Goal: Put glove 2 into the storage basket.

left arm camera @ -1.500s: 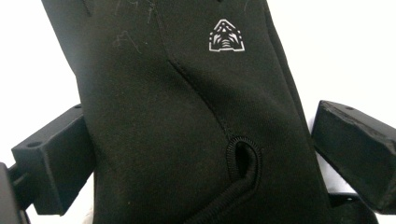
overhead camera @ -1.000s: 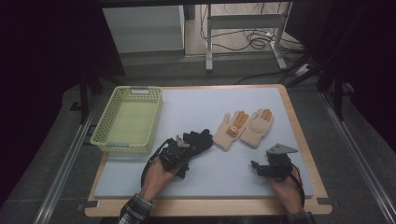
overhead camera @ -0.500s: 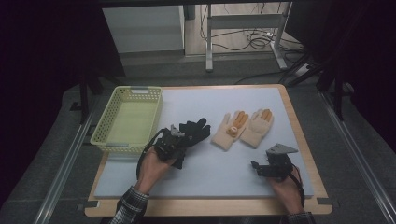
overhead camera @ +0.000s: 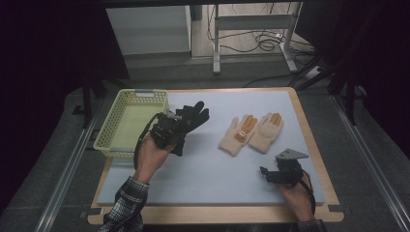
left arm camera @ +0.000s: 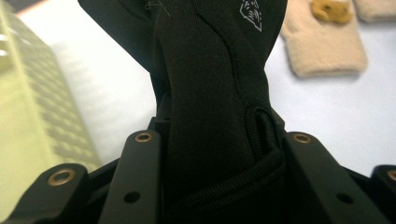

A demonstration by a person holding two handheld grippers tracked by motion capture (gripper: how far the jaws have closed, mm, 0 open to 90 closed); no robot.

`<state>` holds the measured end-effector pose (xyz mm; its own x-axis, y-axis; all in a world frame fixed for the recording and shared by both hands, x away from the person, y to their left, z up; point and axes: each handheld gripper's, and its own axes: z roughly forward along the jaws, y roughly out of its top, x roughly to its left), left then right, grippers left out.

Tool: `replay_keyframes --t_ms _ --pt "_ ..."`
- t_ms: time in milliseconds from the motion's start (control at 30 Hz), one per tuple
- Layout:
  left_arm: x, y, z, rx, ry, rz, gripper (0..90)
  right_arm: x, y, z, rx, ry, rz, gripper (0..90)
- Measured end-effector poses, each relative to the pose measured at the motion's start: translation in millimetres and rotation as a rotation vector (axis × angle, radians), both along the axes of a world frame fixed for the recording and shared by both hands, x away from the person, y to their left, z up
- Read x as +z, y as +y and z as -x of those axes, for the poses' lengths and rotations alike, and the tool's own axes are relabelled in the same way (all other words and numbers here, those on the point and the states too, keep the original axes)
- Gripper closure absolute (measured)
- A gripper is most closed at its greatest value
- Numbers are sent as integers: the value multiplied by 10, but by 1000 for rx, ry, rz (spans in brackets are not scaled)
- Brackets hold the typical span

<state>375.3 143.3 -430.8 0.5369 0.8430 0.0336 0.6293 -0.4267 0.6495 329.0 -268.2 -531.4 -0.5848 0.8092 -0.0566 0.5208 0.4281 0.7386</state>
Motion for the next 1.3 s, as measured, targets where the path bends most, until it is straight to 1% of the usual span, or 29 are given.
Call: replay_keyframes --t_ms 133,267,367,500,700,867,967,1067,1167,1300 --pt "78 99 -70 40 -3 -15 635 -2 1 0 0 -1 -2 218" --pt "118 251 -151 84 1 -22 635 -2 1 0 0 -1 -2 217" --pt "149 378 -185 112 -10 -21 635 -2 3 0 -4 -2 1 207" --pt "191 561 -216 156 -23 -32 635 -2 3 -1 -4 -2 1 206" --pt "197 852 -283 212 -19 -48 635 -3 4 -1 -7 -2 1 201" --pt "162 1096 -339 251 -11 -48 634 -3 4 -1 -8 -2 2 198" --pt "130 1239 -385 279 0 -46 633 -3 3 -2 -7 -1 2 197" --pt "75 1363 -447 306 22 -50 630 -3 3 -2 -6 -1 2 196" --pt "-5 1456 -518 325 50 -72 628 -3 4 -2 -5 -2 2 196" --pt "-133 1560 -620 355 98 -88 624 -3 4 -2 -5 -2 2 196"
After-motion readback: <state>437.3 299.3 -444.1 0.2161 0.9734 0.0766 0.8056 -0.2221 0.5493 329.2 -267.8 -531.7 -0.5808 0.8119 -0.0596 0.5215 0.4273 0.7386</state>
